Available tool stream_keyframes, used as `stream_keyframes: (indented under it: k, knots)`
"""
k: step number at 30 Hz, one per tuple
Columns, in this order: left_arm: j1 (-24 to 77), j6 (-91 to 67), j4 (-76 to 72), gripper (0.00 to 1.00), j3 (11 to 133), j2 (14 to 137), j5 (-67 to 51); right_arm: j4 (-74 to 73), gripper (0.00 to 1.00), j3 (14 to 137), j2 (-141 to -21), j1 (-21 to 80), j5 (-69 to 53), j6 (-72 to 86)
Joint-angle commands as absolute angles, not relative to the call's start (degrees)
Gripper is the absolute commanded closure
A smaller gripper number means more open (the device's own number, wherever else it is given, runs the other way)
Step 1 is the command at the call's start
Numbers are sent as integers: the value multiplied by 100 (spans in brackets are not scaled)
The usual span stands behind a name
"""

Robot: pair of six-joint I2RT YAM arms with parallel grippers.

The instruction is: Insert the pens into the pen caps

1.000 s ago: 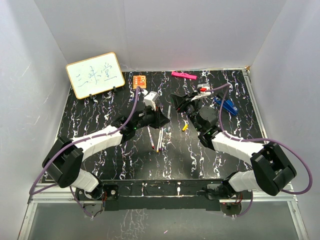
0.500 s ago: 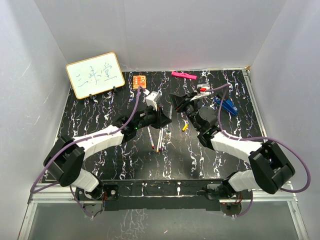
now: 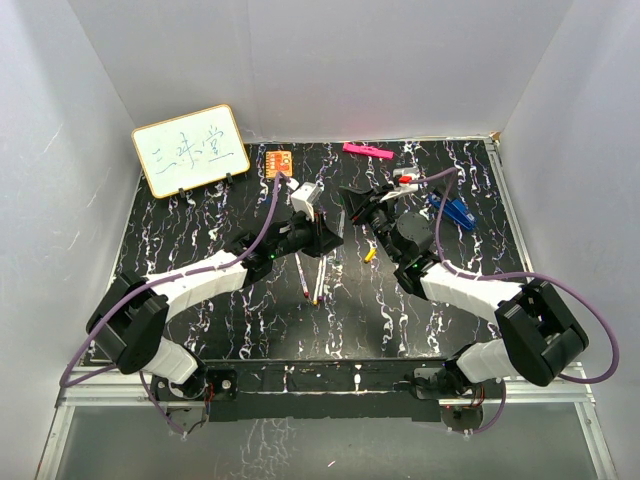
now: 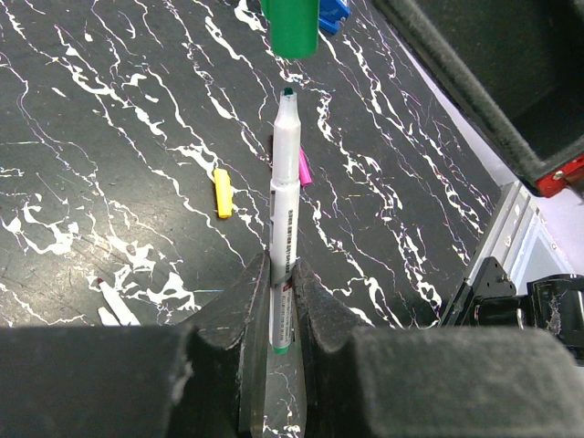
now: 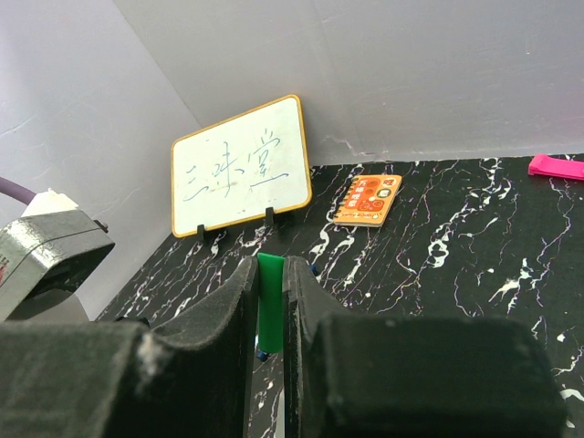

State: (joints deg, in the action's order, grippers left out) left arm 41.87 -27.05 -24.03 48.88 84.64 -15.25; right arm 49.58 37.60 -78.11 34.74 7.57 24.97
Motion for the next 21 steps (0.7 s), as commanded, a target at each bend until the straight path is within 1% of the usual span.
stream_keyframes:
  k: [1,8,21]
  knots:
    - [4228,-2639,-2572,100,4951,8110,-1424,5320,100,3713,-7752,3453,856,2419]
    - [4228,-2628,-2625,100,4832,7965,-1190,5291,100,3727,-7777,3452,889,2423]
    - [4231,-2672,-2683,100,4897,8190,-1336,5361,100,3778,-7844,3452,884,2549]
